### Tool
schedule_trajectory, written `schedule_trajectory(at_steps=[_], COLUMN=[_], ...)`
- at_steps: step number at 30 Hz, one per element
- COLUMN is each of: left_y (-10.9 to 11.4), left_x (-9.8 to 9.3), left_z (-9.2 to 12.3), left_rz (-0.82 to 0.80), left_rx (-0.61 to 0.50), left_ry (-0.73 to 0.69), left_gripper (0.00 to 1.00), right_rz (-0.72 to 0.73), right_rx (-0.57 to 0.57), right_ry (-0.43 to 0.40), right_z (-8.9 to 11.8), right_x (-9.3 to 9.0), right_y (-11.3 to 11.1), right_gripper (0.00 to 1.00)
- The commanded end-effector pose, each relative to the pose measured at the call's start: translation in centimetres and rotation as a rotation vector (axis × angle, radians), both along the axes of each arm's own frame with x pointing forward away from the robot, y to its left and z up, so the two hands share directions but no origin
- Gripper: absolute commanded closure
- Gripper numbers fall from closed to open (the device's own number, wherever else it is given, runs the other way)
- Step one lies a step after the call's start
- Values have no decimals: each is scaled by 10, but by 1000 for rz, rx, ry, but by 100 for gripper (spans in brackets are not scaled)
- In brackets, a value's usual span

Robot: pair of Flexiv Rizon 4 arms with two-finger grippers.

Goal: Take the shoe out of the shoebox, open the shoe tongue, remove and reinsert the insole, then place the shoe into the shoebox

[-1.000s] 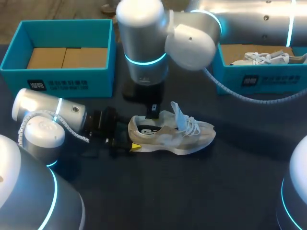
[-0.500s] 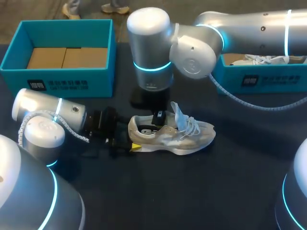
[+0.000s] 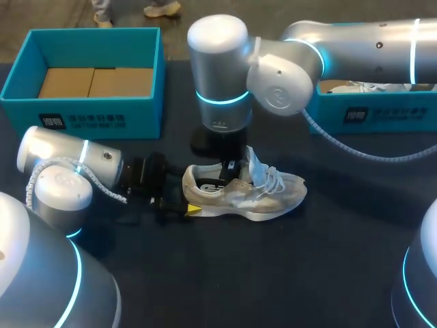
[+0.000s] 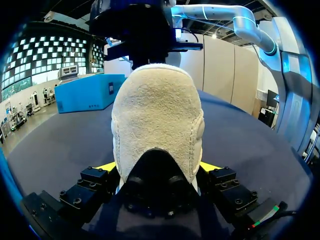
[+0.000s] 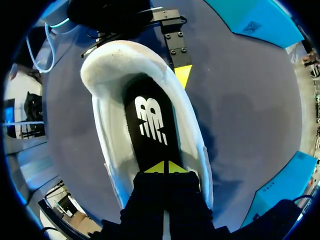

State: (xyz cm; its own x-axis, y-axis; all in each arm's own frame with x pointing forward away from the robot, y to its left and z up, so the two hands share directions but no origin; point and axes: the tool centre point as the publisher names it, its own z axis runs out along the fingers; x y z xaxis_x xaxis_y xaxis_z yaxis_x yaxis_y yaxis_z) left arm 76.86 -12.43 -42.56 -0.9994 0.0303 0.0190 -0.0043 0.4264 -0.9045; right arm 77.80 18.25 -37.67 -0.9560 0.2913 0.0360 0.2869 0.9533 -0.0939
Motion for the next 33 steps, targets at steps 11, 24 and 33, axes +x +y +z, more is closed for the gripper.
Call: schedule_trajectory(at_steps=[11, 24, 33], left_y=[1, 1, 1], left_x=[0, 0, 0], left_z=[-1, -1, -1], left_rz=[0, 0, 0], left_rx=[0, 0, 0], left_ry=[0, 0, 0], left_gripper=[100, 100, 100], right_rz=[-8, -14, -4], right_rx=[11, 14, 24], right_ry=[-24, -29, 4], right_z=[-3, -9, -20], right_x=[1, 6, 7], right_y=[3, 6, 9], right_gripper=[81, 62, 59])
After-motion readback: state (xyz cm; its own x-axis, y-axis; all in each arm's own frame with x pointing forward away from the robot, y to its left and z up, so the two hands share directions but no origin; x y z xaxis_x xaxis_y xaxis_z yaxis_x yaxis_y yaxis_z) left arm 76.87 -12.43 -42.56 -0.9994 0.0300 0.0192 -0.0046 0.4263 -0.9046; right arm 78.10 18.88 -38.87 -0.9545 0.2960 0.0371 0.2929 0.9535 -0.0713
